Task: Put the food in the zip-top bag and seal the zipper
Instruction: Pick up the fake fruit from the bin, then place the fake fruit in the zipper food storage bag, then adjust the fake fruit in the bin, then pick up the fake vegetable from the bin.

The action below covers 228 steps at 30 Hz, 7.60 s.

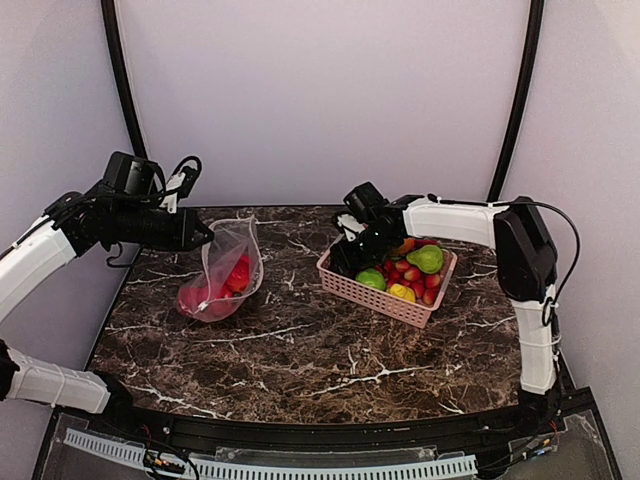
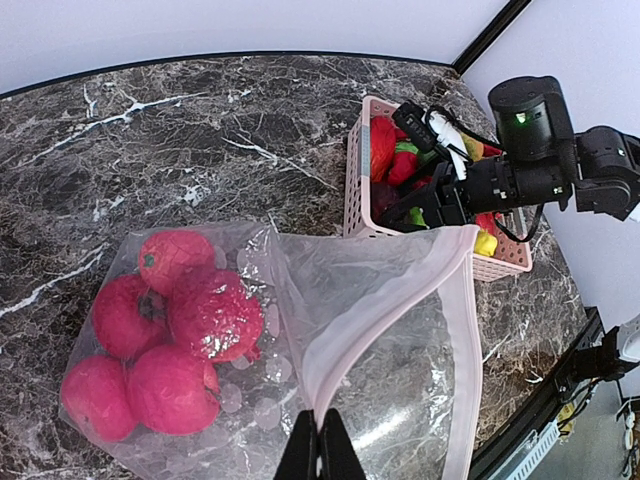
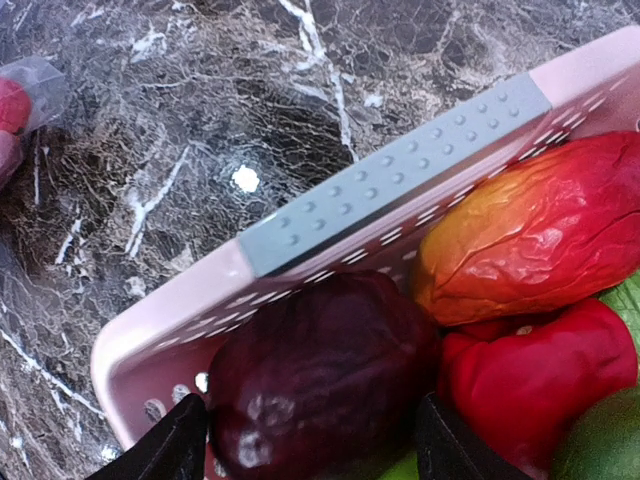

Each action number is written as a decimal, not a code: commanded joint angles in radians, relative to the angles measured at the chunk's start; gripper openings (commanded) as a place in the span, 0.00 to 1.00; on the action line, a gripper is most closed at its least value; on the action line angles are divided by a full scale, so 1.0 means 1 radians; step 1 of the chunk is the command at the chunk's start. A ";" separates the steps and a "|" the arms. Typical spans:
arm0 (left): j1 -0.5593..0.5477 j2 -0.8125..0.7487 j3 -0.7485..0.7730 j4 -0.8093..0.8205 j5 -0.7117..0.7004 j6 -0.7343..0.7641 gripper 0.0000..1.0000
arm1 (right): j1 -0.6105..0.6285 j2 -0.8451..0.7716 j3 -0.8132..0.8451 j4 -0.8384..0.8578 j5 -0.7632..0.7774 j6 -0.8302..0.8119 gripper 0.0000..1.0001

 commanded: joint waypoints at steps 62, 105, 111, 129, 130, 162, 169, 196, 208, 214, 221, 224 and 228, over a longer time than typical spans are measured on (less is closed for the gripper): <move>-0.037 -0.018 -0.102 0.184 0.190 -0.077 0.01 | 0.298 -0.490 -0.247 0.475 -0.411 -0.021 0.47; -0.038 -0.037 -0.085 0.171 0.163 -0.074 0.01 | 0.449 -0.241 0.046 0.217 -0.022 -0.025 0.81; -0.038 -0.048 -0.094 0.167 0.134 -0.073 0.01 | 0.449 -0.339 0.008 0.217 -0.008 -0.032 0.85; -0.037 -0.120 -0.156 0.168 0.056 -0.097 0.01 | 0.162 -0.579 -0.293 -0.069 0.206 0.096 0.85; -0.037 -0.120 -0.158 0.168 0.055 -0.098 0.01 | 0.136 -0.573 -0.304 -0.069 0.194 0.095 0.83; -0.031 -0.160 -0.157 0.093 0.000 -0.094 0.01 | -0.071 0.092 0.276 -0.153 0.185 -0.304 0.61; -0.031 -0.171 -0.163 0.081 -0.014 -0.099 0.01 | -0.131 0.165 0.332 -0.191 0.107 -0.330 0.61; -0.030 -0.177 -0.182 0.087 -0.022 -0.116 0.01 | -0.087 0.104 0.154 -0.137 -0.218 -0.454 0.56; -0.030 -0.174 -0.190 0.090 -0.019 -0.122 0.01 | -0.020 0.022 0.150 -0.138 0.011 -0.245 0.74; -0.030 -0.181 -0.194 0.087 -0.023 -0.124 0.01 | -0.009 -0.045 0.114 -0.179 0.128 -0.183 0.78; -0.030 -0.176 -0.208 0.105 -0.008 -0.129 0.01 | 0.006 -0.049 0.048 -0.201 0.147 -0.167 0.81; -0.030 -0.176 -0.206 0.106 -0.005 -0.131 0.01 | 0.007 -0.036 0.035 -0.199 0.160 -0.185 0.82; -0.030 -0.181 -0.202 0.096 -0.005 -0.126 0.01 | 0.008 -0.010 0.043 -0.200 0.186 -0.228 0.84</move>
